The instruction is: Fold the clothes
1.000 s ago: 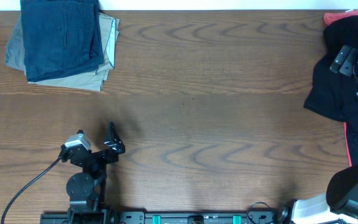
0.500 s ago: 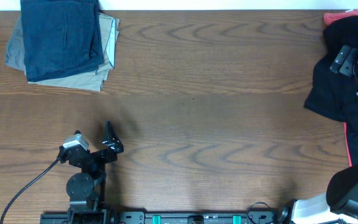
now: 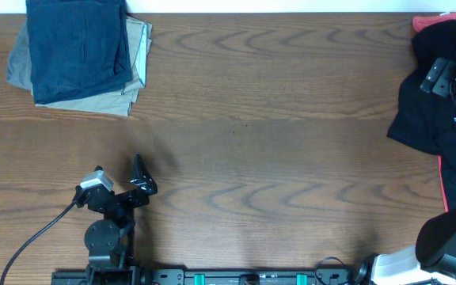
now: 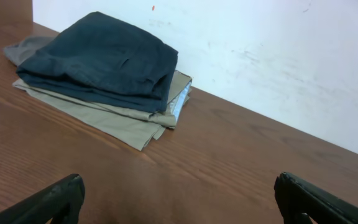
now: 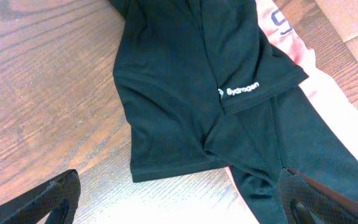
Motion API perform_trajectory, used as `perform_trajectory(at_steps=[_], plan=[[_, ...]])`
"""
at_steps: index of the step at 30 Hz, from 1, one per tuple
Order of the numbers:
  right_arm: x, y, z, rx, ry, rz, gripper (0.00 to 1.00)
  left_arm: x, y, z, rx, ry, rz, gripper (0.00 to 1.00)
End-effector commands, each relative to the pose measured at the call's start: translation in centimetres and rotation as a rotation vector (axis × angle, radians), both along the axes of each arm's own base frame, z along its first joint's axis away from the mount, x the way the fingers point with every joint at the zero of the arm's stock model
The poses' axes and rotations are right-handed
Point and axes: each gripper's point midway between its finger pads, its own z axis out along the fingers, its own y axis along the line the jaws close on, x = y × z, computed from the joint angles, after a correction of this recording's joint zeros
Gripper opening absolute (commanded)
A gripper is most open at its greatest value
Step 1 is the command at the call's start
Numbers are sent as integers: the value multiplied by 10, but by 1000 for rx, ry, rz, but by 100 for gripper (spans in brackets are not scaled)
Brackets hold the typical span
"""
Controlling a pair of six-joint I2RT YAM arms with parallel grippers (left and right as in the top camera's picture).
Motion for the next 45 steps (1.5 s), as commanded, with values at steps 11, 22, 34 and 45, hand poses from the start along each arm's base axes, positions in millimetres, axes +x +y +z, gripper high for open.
perform_trajectory(at_steps=[11,22,34,45], plan=[[2,1,7,-4,-19,-5,99,-1,6,-17,13,42,31,98],[-5,4,30,-23,-72,-4,99,-1,6,-17,13,42,31,98],[-56,22,140,-120,-350,-4,99,-1,6,-17,13,42,31,98],[-119,74,226,-183,-624,90,99,-1,6,-17,13,42,31,98]])
